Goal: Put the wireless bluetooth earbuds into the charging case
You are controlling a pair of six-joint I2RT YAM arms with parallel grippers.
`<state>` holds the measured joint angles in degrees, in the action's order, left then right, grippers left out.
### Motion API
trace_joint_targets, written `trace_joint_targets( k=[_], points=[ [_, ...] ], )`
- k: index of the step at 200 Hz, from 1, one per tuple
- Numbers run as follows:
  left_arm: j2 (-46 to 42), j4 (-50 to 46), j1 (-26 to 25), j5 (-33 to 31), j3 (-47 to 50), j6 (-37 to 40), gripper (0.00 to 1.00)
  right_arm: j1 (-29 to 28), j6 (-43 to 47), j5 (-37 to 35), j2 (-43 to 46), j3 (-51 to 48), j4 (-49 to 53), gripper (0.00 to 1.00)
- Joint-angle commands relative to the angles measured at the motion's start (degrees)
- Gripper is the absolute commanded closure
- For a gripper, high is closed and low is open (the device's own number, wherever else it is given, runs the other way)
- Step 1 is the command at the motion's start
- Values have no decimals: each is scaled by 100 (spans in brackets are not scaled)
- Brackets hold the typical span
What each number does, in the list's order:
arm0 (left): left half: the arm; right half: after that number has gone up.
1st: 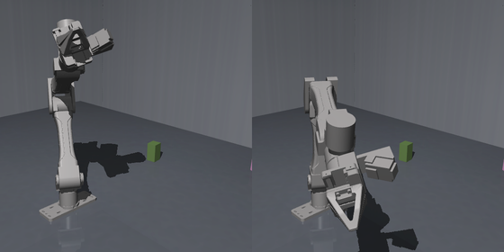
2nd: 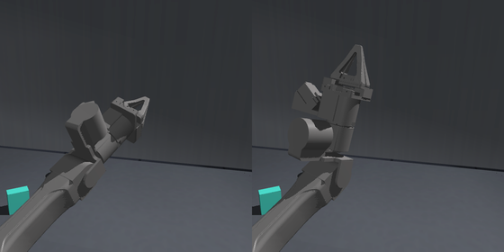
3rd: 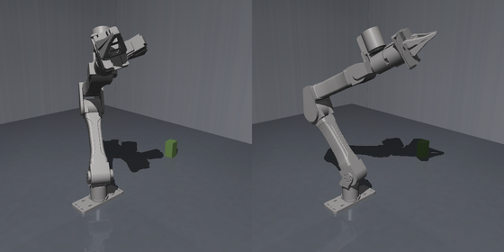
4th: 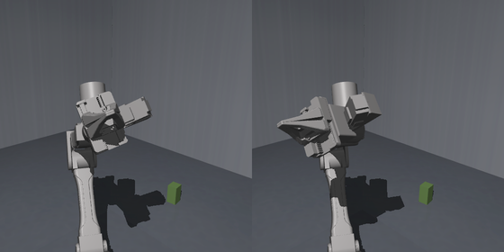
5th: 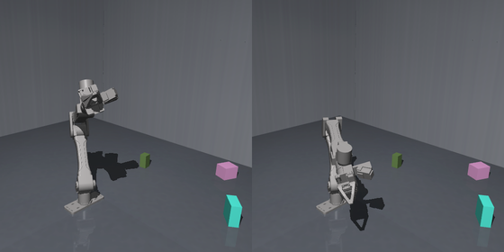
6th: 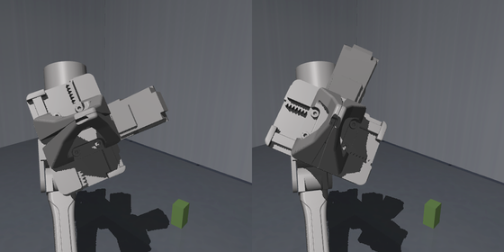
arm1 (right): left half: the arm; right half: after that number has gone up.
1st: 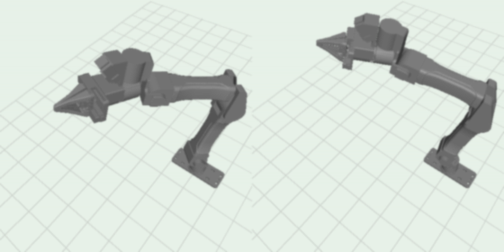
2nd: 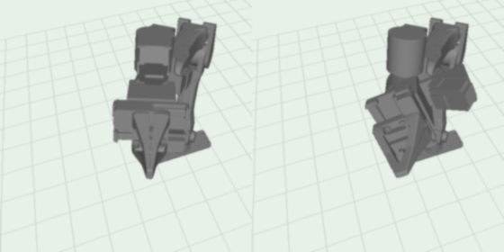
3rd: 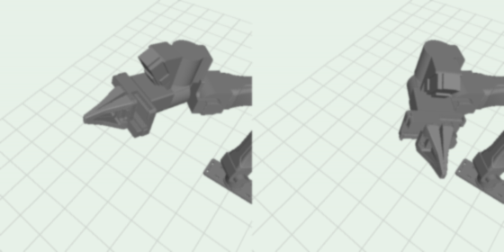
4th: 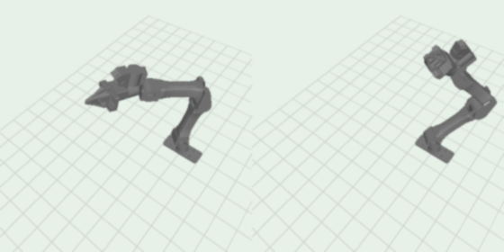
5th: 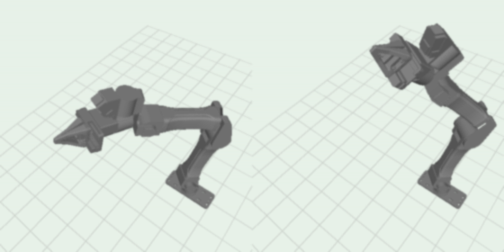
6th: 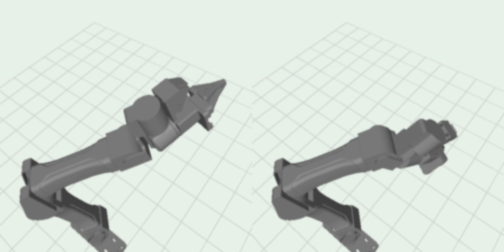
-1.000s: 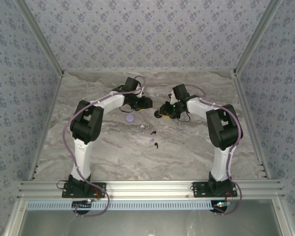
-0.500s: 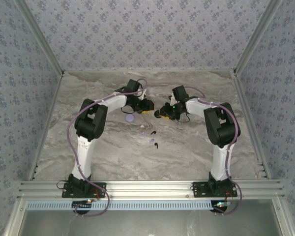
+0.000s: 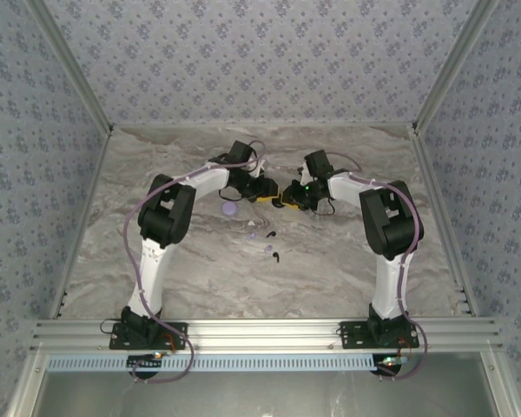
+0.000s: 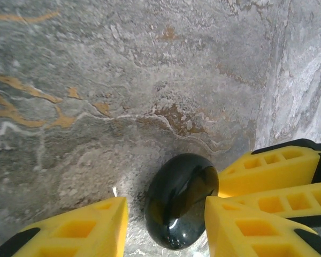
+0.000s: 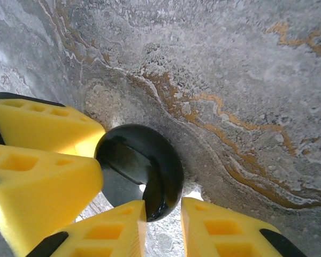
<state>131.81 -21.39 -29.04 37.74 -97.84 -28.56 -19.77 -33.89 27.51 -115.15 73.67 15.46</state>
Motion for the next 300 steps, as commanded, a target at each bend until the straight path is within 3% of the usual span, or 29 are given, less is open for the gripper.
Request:
trace_joint_targets(
  k=[1,139,200,235,279,300],
  points=[
    [91,-182,-42,197,-161,83,59,59,12,-52,-121,121,189,77],
    [117,312,-50,697,72,-194,63,77,133,-15,-245,213,352,80],
    [309,208,-64,524,11,-201,61,75,172,20,-247,240,404,80],
    [330,356,-81,670,49,-264,63,65,182,33,-247,260,409,80],
    [227,772,-102,864,276,-528,75,63,163,25,-187,228,389,79],
    [37,897,-93,650,460,-598,77,74,156,-13,-9,120,308,77]
  ],
)
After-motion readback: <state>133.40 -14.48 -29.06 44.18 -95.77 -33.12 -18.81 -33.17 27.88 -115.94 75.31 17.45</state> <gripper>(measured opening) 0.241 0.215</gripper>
